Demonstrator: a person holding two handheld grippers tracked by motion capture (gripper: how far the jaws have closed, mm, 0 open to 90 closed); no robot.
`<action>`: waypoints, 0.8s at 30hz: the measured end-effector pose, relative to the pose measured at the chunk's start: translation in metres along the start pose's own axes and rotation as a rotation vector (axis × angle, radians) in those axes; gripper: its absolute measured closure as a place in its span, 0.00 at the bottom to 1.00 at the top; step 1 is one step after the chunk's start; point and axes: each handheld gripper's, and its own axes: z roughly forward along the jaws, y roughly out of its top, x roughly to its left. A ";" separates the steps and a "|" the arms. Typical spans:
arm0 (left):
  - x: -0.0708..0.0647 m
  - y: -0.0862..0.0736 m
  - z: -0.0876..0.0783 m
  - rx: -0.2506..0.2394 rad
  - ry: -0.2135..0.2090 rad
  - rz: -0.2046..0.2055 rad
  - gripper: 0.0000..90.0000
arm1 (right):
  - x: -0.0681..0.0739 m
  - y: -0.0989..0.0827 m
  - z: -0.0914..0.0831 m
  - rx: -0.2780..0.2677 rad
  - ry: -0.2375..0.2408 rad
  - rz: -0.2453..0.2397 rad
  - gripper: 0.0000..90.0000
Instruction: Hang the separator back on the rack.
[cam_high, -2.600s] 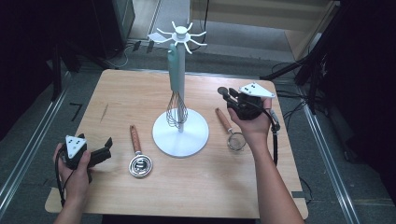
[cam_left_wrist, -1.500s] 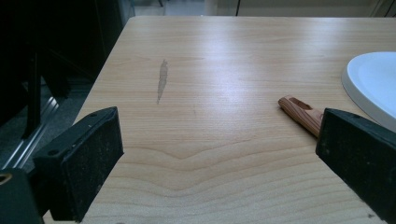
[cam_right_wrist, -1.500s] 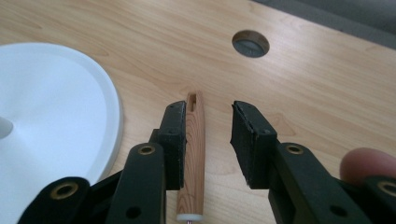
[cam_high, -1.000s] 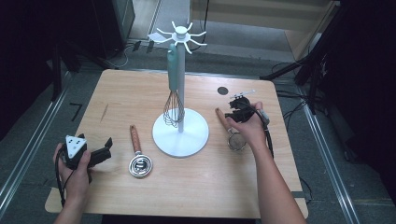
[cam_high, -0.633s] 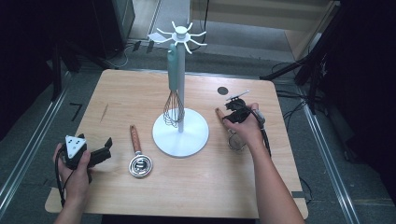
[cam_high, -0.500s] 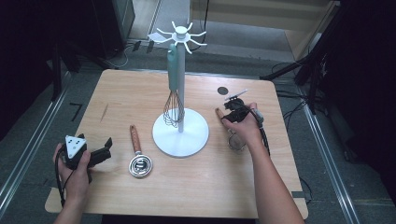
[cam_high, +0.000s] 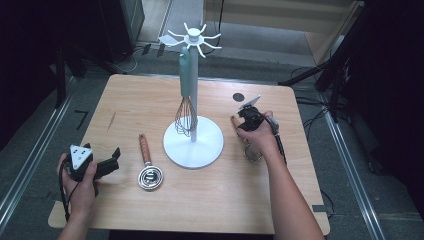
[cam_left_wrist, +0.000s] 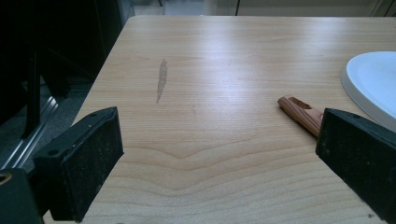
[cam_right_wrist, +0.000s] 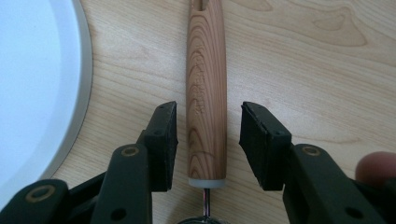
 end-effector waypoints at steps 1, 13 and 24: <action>0.000 0.000 0.000 0.000 0.000 0.000 0.01 | 0.000 0.000 0.000 0.003 0.000 0.008 0.65; 0.000 0.000 0.000 0.001 0.001 0.001 0.01 | -0.003 0.000 0.008 0.084 0.019 0.040 0.69; 0.000 0.000 0.000 0.001 0.000 0.001 0.01 | -0.001 -0.001 0.012 0.105 0.027 0.044 0.76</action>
